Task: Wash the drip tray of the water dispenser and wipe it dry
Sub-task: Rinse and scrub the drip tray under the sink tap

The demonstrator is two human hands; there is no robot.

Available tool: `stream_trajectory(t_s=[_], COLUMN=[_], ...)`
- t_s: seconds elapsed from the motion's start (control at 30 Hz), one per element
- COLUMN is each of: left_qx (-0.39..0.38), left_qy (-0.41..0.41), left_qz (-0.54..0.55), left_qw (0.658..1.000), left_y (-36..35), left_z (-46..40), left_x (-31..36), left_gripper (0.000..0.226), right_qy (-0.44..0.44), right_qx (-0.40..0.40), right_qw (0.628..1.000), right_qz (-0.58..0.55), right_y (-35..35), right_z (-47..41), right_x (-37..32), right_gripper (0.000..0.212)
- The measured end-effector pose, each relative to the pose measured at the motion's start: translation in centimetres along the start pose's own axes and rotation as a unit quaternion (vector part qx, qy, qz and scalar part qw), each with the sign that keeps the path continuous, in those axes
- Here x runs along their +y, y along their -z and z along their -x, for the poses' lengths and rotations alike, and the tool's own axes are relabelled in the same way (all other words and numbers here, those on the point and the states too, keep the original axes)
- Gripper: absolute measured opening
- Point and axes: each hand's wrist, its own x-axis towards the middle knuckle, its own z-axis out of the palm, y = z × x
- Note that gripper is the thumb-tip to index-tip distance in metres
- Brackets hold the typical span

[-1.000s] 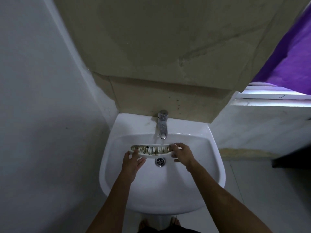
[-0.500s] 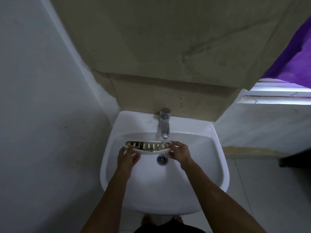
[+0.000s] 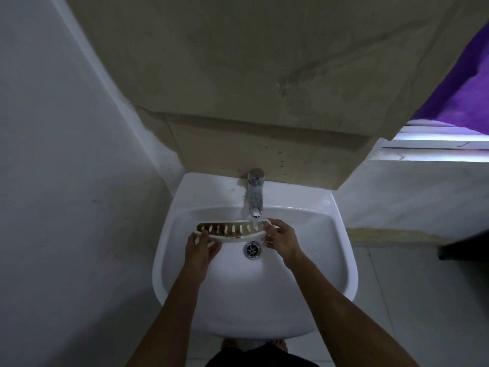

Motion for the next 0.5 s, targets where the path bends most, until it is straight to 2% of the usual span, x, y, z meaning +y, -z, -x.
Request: stream_trajectory(t_s=[0.13, 0.3, 0.4, 0.5], left_qx=[-0.003, -0.012, -0.006, -0.002], left_qy=[0.012, 0.019, 0.024, 0.027], left_qz=[0.000, 0.009, 0.006, 0.002], left_qw=[1.000, 1.000, 1.000, 1.000], left_y=[-0.8, -1.0, -0.9, -0.6], left_z=[0.3, 0.5, 0.5, 0.4], left_x=[-0.6, -1.0, -1.4, -1.8], left_gripper=[0.044, 0.044, 0.043, 0.043], right_qy=[0.066, 0.106, 0.111, 0.089], right_qx=[-0.002, 0.015, -0.011, -0.067], right_qw=[0.984, 0.966, 0.967, 0.981], right_qz=[0.166, 0.237, 0.227, 0.161], right_y=[-0.5, -0.6, -0.4, -0.2], right_z=[-0.1, 0.1, 0.5, 0.8], right_x=[-0.3, -0.2, -0.3, -1.0], right_gripper=[0.026, 0.018, 0.018, 0.025])
